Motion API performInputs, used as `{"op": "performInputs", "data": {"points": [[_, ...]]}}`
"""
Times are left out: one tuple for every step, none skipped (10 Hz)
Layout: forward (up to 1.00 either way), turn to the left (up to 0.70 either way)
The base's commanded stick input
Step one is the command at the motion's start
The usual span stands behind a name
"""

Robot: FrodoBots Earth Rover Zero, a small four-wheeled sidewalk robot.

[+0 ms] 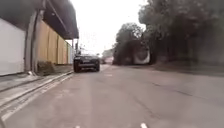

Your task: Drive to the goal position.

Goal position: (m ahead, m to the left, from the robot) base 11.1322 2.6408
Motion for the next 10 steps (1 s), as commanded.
{"op": "performInputs", "data": {"points": [[1.00, 0.00], [1.00, 0.00], [1.00, 0.00], [1.00, 0.00], [1.00, 0.00], [1.00, 0.00], [1.00, 0.00], [1.00, 0.00], [1.00, 0.00], [1.00, 0.00]]}}
